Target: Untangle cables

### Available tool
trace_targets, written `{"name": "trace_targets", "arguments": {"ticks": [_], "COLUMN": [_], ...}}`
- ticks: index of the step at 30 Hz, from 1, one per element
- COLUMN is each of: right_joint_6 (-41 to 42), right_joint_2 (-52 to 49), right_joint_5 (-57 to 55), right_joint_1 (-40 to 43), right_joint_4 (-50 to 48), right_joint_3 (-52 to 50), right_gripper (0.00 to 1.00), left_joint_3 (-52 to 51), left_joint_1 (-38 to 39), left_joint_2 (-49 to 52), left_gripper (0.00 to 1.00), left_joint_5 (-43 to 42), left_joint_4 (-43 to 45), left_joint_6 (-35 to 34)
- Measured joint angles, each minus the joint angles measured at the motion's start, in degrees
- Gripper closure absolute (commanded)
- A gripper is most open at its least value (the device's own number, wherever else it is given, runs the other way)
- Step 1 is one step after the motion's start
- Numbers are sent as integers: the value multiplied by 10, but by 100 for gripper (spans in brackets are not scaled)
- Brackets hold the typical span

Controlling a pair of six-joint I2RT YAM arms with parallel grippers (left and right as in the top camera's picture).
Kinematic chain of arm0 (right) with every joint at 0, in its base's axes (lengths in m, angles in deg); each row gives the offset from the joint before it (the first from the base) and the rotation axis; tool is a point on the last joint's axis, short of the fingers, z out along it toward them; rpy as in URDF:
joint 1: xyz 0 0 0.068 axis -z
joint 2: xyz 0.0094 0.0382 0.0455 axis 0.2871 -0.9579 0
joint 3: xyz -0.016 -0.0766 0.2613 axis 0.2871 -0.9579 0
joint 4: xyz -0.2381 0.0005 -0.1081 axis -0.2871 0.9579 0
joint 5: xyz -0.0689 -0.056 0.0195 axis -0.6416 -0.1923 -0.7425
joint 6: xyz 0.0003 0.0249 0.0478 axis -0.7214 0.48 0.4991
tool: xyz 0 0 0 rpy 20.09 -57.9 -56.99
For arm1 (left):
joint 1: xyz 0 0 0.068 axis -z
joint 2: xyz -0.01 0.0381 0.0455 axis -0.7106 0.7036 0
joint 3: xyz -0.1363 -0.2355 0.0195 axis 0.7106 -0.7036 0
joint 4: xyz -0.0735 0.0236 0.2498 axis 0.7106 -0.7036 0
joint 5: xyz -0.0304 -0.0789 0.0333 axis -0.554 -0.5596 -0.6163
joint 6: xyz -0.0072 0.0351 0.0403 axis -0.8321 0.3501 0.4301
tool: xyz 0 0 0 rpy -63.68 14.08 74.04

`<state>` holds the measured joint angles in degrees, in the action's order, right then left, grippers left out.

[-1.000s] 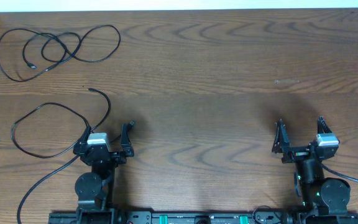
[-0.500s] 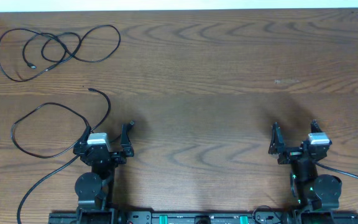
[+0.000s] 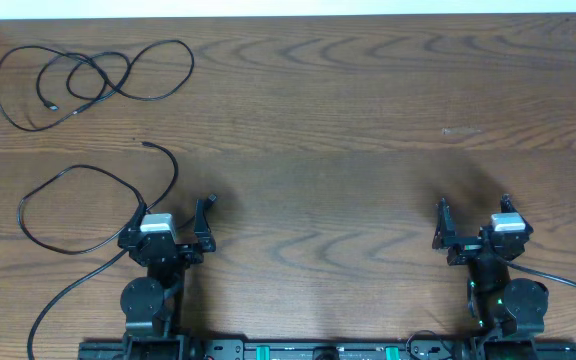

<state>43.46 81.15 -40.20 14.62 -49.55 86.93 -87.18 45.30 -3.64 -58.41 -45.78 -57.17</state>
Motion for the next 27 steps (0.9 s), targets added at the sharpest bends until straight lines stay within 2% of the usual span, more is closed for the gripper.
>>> {"name": "trace_targets", "arguments": {"ticks": [27], "right_joint_6": [-10], "right_joint_2": [0], "right_joint_5": [-1], "right_joint_1": [0], "right_joint_4": [0], "right_joint_3": [0], "right_gripper": [1], "left_joint_3": [0], "left_joint_1": [0], "left_joint_2": [0], "left_gripper": [2], "left_joint_5": [0], "left_joint_4": [0], "left_joint_6": [0]}}
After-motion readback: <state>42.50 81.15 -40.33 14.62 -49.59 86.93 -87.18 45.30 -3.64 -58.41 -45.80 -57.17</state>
